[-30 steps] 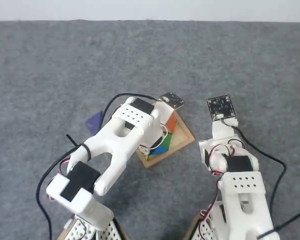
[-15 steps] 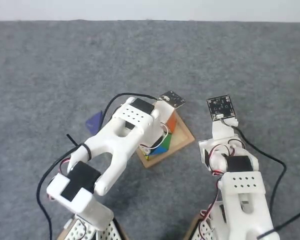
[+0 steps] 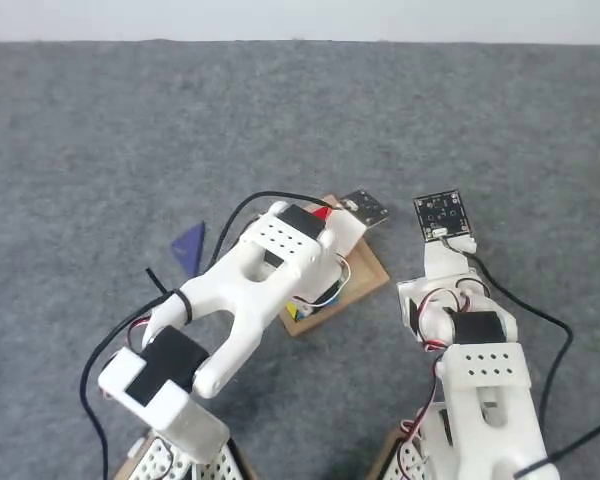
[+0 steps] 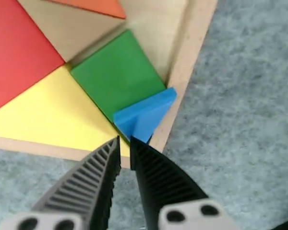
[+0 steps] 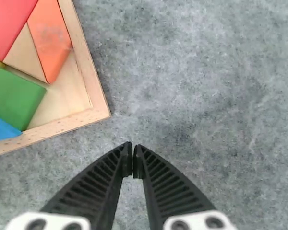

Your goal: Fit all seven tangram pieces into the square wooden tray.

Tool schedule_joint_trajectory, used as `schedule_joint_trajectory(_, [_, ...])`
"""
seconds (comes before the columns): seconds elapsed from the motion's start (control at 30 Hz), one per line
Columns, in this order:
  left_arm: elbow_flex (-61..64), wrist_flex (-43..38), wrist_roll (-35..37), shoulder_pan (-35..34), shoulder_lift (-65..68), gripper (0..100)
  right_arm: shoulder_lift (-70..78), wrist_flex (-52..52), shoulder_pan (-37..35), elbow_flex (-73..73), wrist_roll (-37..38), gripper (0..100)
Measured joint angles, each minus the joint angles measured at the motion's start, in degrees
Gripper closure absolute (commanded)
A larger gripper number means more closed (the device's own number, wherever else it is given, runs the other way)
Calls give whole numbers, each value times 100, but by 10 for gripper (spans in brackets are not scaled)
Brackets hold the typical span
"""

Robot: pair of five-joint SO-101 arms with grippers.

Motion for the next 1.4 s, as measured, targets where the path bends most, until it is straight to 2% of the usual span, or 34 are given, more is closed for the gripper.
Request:
schedule_joint_trajectory(0.3, [-114, -237, 0, 334, -18, 963, 0, 0, 0, 0, 0, 990])
schedule_joint_trajectory(0.53, [-176, -484, 0, 404, 484, 964, 0, 0, 0, 70, 0, 990])
schedule_joint_trajectory(0.77, [-290, -501, -105, -9, 519, 965, -26, 0, 0, 70, 0, 990])
schedule_joint_trajectory(0.97, [-264, -492, -334, -545, 44, 955, -26, 0, 0, 70, 0, 990])
schedule_joint_trajectory(1.13, [-264, -431, -431, -1108, -932, 849, -26, 0, 0, 70, 0, 990])
schedule_joint_trajectory(1.27, [-273, -431, -440, -2233, -1160, 837, -26, 0, 0, 70, 0, 990])
schedule_joint_trajectory(1.4, [-615, -431, -730, -3437, -519, 833, -26, 0, 0, 70, 0, 990])
